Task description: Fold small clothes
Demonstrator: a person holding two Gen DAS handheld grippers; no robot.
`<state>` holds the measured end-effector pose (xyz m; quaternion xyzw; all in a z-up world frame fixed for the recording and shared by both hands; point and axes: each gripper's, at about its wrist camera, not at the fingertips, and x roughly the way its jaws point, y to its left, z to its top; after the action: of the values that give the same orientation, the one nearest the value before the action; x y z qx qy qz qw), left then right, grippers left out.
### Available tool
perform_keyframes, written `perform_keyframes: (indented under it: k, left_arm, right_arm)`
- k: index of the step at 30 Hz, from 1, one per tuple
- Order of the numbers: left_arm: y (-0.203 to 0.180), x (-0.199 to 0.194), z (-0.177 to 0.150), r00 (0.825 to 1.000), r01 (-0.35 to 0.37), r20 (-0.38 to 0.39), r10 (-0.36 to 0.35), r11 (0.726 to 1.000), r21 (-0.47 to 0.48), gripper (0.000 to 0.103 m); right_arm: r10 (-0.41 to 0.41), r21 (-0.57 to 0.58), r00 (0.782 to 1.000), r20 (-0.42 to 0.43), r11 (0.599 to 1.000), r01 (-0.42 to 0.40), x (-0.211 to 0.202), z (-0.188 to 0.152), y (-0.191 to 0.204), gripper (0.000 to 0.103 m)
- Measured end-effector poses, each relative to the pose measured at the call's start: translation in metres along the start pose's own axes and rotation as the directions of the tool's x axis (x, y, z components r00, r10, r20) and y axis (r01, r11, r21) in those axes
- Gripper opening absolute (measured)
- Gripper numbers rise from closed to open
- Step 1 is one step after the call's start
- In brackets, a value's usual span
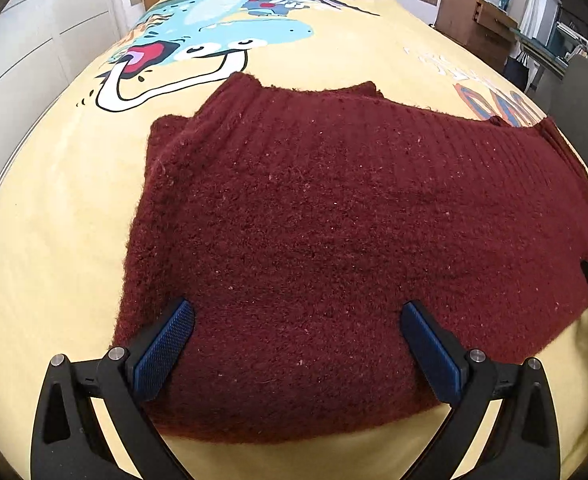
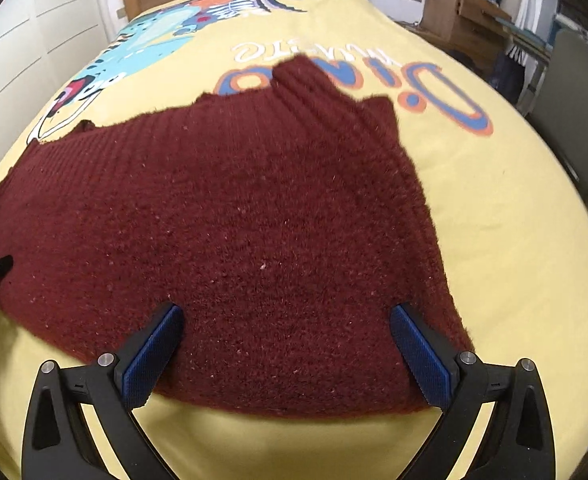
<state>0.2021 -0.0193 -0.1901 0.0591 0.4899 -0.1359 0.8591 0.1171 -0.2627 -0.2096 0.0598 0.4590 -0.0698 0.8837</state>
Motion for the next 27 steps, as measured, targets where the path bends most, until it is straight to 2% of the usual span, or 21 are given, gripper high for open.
perform_keyframes:
  k: [5,8,13,17,22,27]
  left_arm:
    - [0.0,0.002,0.0,1.0,-0.025,0.016,0.025,1.0,-0.016,0.102]
    - [0.0,0.002,0.003,1.0,-0.031,0.005,0.031,0.999,-0.018,0.102]
    - [0.001,-0.005,0.008,1.0,-0.005,-0.02,0.005,1.0,-0.016,0.102]
    - [0.008,-0.022,0.019,0.996,0.064,-0.059,-0.069,0.995,-0.074,0.102]
    - [0.046,-0.045,0.035,0.983,0.144,-0.085,-0.16,0.975,-0.169,0.102]
    - [0.097,-0.047,0.033,0.985,0.122,-0.085,-0.149,0.956,-0.267,0.102]
  right_arm:
    - [0.003,-0.014,0.999,0.035,1.0,-0.003,0.002,-0.008,0.0,0.103]
    - [0.0,-0.017,1.0,0.02,1.0,0.001,0.003,-0.006,0.001,0.103]
    - [-0.024,-0.055,0.998,-0.056,0.998,0.021,-0.005,0.01,0.008,0.103]
    - [-0.063,-0.111,0.997,-0.032,0.992,0.059,-0.033,0.019,0.024,0.103]
    - [-0.014,-0.118,0.999,-0.042,0.993,0.008,-0.061,0.014,0.044,0.103]
    - [0.002,-0.082,1.0,-0.023,0.997,-0.004,-0.078,-0.002,0.051,0.103]
